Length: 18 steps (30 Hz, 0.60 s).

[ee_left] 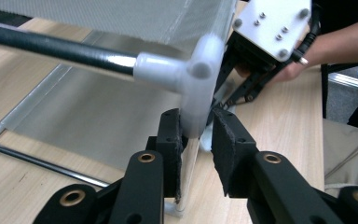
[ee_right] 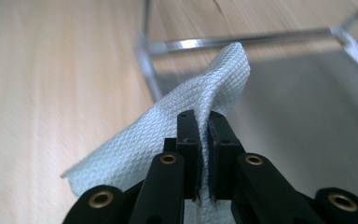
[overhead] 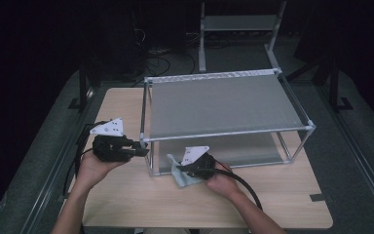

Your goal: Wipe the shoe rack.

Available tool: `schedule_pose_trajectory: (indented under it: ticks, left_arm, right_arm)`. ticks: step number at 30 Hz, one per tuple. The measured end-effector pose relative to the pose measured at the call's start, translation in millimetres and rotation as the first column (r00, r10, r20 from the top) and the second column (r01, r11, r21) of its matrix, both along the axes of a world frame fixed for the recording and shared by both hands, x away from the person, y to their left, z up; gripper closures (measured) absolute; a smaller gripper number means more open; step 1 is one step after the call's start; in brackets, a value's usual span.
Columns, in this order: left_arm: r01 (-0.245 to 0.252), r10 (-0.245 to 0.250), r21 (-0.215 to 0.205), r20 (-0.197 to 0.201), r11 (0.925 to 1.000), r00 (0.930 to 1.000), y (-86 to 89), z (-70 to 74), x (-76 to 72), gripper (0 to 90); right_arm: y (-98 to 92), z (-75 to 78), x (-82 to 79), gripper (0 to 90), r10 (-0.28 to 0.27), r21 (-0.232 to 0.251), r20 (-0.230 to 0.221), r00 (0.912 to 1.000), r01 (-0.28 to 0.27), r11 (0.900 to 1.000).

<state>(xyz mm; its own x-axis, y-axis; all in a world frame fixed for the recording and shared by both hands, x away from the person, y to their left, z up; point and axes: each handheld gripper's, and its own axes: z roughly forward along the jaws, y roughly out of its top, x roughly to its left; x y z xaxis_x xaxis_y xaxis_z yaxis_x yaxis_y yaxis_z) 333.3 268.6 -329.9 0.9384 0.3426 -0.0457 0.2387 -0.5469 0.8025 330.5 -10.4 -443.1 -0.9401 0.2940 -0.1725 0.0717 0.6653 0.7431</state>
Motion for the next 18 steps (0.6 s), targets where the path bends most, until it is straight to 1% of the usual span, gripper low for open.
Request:
schedule_pose_trajectory:
  ticks: [1,2,3,4,5,6,7,8,9,10,11,12,13,14,15,18]
  left_arm:
    - [0.001,-0.001,-0.004,0.001,1.0000,1.0000,0.3,0.9,-0.4,71.4]
    - [0.005,-0.005,-0.006,-0.002,1.0000,1.0000,0.8,1.4,-0.5,71.4]
    - [0.003,-0.003,-0.025,-0.004,0.9997,1.0000,2.8,2.6,-0.8,70.5]
    - [0.003,-0.003,-0.025,-0.004,0.9997,1.0000,2.8,2.6,-0.8,70.1]
    - [0.003,-0.004,-0.037,-0.010,0.9993,0.9999,4.1,3.6,-0.7,69.0]
    - [0.002,-0.002,-0.043,-0.009,0.9991,1.0000,5.5,6.4,-0.8,67.9]
    - [0.002,-0.002,-0.043,-0.009,0.9991,1.0000,5.5,6.4,-0.8,67.2]
    - [0.002,-0.003,-0.046,-0.013,0.9990,0.9999,5.8,7.9,-0.5,67.2]
    - [0.006,-0.007,-0.045,-0.015,0.9990,0.9999,5.5,10.9,0.2,68.1]
    - [0.006,-0.007,-0.045,-0.015,0.9990,0.9999,5.5,10.9,0.2,70.2]
    - [0.007,-0.007,-0.033,-0.010,0.9994,0.9999,4.6,13.5,0.9,71.5]
    - [0.007,-0.007,-0.033,-0.010,0.9994,0.9999,4.6,13.5,0.9,71.9]
    - [0.008,-0.008,-0.021,-0.006,0.9998,0.9999,3.6,14.9,1.5,72.8]
    - [0.008,-0.008,-0.021,-0.006,0.9998,0.9999,3.6,14.9,1.5,75.2]
    - [0.009,-0.009,-0.021,-0.005,0.9997,0.9999,3.3,14.9,1.8,77.9]
    - [0.012,-0.013,-0.021,-0.006,0.9997,0.9999,2.4,14.3,1.9,78.5]
  right_arm:
    - [6.2,4.6,-4.2,84.6,0.016,0.021,0.011,0.9998,-0.016,1.000]
    - [6.2,4.6,-4.2,84.6,0.016,0.021,0.011,0.9998,-0.016,1.000]
    - [9.5,10.3,-6.8,84.4,0.036,0.047,0.039,0.9986,-0.038,0.998]
    - [9.5,10.3,-6.8,84.4,0.036,0.047,0.039,0.9986,-0.038,0.998]
    - [13.4,19.7,-13.2,84.2,0.033,0.073,0.051,0.9981,-0.036,0.997]
    - [14.7,22.8,-14.2,84.2,0.036,0.082,0.064,0.9973,-0.041,0.996]
    - [14.7,22.8,-14.2,84.2,0.036,0.082,0.064,0.9973,-0.041,0.996]
    - [17.1,28.4,-16.7,84.1,0.039,0.100,0.070,0.9968,-0.046,0.994]
    - [22.2,38.2,-19.8,84.0,0.043,0.124,0.095,0.9945,-0.055,0.991]
    - [22.2,38.2,-19.8,84.0,0.043,0.124,0.095,0.9945,-0.055,0.991]
    - [27.6,48.6,-22.9,83.9,0.038,0.153,0.123,0.9918,-0.056,0.987]
    - [27.6,48.6,-22.9,83.9,0.038,0.153,0.123,0.9918,-0.056,0.987]
    - [32.2,59.0,-25.0,83.8,0.034,0.176,0.141,0.9894,-0.059,0.983]
    - [32.2,59.0,-25.0,83.8,0.034,0.176,0.141,0.9894,-0.059,0.983]
    - [36.4,67.1,-24.8,83.6,0.035,0.197,0.155,0.9874,-0.065,0.978]
    - [41.6,70.3,-22.6,83.6,0.035,0.201,0.155,0.9873,-0.066,0.977]
